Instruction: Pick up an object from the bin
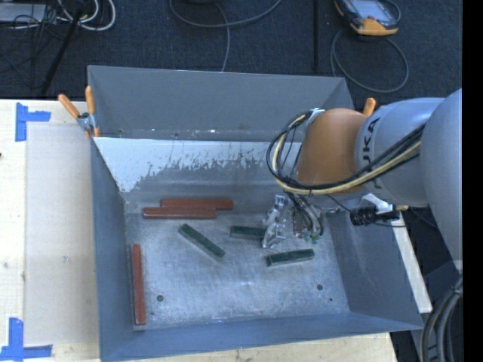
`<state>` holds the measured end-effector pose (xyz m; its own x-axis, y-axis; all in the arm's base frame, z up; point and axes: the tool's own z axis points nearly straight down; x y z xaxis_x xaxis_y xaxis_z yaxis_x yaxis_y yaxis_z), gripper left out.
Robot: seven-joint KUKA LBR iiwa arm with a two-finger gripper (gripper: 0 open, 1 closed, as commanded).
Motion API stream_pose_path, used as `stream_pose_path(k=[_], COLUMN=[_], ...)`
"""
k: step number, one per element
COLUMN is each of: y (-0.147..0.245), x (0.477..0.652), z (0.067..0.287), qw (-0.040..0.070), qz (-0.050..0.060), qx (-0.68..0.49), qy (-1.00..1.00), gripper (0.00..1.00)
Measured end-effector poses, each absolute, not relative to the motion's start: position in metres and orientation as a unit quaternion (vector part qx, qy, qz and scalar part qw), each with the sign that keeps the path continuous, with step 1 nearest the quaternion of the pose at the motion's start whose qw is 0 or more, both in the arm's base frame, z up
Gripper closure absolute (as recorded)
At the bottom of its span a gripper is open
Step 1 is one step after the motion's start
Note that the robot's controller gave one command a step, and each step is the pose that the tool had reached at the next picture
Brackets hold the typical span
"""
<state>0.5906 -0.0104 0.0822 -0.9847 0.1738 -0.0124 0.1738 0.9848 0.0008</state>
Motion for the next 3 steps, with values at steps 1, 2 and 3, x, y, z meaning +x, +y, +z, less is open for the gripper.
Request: stream_pose_path(k=[1, 2, 3], y=[-0.01, -0.01, -0.01], x=[0.587, 0.588, 0.59], z=[0.106, 0.124, 0.132], qw=[-0.002, 0.0, 0.003], qz=[0.0, 0.0, 0.0], qx=[0.087, 0.087, 0.087], qy=[0.996, 0.996, 0.996], gripper=[1.0, 1.0, 1.0])
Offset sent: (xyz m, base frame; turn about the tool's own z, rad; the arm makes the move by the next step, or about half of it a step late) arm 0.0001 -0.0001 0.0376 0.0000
